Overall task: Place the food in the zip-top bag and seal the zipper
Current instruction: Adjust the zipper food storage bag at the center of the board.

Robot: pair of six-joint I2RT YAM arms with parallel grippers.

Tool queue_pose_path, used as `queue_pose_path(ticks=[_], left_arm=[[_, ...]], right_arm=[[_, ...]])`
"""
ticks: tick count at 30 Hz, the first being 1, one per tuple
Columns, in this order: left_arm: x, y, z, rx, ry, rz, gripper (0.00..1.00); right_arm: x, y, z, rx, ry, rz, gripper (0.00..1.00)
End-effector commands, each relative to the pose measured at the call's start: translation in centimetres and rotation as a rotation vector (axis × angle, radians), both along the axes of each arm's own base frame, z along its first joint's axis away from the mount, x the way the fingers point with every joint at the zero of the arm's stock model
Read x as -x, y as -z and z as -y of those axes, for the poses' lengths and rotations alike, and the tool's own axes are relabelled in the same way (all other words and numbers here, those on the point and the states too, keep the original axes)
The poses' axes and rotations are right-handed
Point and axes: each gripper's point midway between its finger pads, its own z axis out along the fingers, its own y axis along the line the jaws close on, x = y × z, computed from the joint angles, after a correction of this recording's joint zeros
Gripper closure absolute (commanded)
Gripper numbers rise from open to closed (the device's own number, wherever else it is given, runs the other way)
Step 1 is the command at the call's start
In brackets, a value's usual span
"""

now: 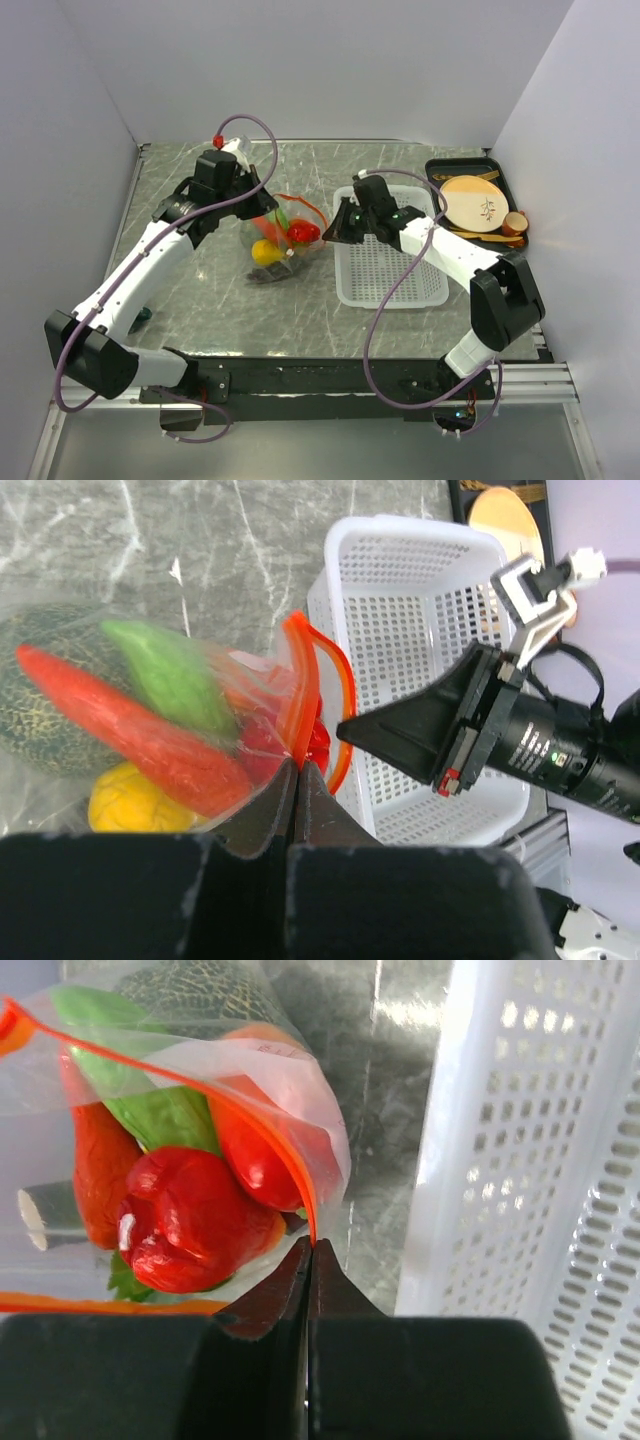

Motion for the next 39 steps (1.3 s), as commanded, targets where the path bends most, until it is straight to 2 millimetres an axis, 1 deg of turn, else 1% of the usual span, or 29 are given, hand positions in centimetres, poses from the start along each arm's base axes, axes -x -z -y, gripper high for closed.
queue_pose_path(ticks=[1,5,6,8,9,10,11,13,16,20,23,25,29,32,34,35,37,39], left_arm=[[-0.2,-0.3,1.5,0.038,0.083,0.030,0.99],[0.5,0.8,3.0,0.091,0.159,-0.004,0.99],[0.6,1.4,3.5,0.099,0.184,-0.028,0.99],[0.7,1.8,3.9,0.102,0.202,-0.050,0.99],[0.6,2.2,4.2,0.102,0.207,-0.063,0.99],[0.6,2.1,4.3,0.108,0.205,-0.061,0.99],[0.2,1.7,4.6,0.126,0.204,-0.042,0.99],[0.1,0.9,5.2,0.166,0.217,-0.027,0.99],[-0.3,-0.4,6.2,0.206,0.226,0.002,0.99],[-0.2,-0.3,7.3,0.224,0.254,-0.010,0.99],[0.0,-0.3,8.3,0.252,0.280,-0.020,0.99],[0.0,-0.2,8.6,0.260,0.275,-0.022,0.99],[-0.9,0.6,8.5,0.269,0.215,-0.039,0.99],[-1.8,0.0,8.6,0.287,0.187,-0.012,0.99],[-2.3,-0.2,8.6,0.282,0.174,-0.003,0.99],[-2.6,0.4,8.5,0.265,0.162,-0.020,0.99],[-3.1,0.5,8.2,0.242,0.135,-0.019,0.99],[-3.4,1.4,7.5,0.196,0.097,-0.041,0.97]], right_arm=[[-2.7,-5.1,-1.2,-0.057,-0.025,0.178,1.00],[-3.4,-7.6,-1.5,-0.082,-0.034,0.257,1.00],[-3.3,-8.2,-1.6,-0.097,-0.041,0.273,1.00],[-3.3,-9.3,-2.2,-0.134,-0.063,0.299,1.00],[-3.4,-9.5,-2.4,-0.145,-0.073,0.304,1.00],[-3.2,-9.7,-2.9,-0.154,-0.092,0.305,1.00],[-3.2,-10.3,-3.3,-0.175,-0.110,0.314,1.00],[-3.0,-10.5,-4.1,-0.188,-0.137,0.319,1.00],[-3.1,-11.5,-4.7,-0.202,-0.145,0.344,1.00],[-3.3,-12.9,-5.1,-0.229,-0.148,0.370,1.00],[-3.4,-13.2,-5.4,-0.237,-0.154,0.367,1.00],[-3.4,-12.9,-5.7,-0.242,-0.159,0.354,1.00],[-3.1,-12.8,-6.3,-0.256,-0.176,0.342,1.00],[-3.1,-12.0,-7.0,-0.243,-0.190,0.322,1.00],[-3.0,-11.7,-7.0,-0.226,-0.184,0.314,1.00],[-3.3,-11.5,-6.7,-0.208,-0.166,0.319,1.00],[-3.5,-10.8,-6.0,-0.164,-0.138,0.304,1.00],[-3.8,-10.5,-5.2,-0.124,-0.105,0.312,1.00]])
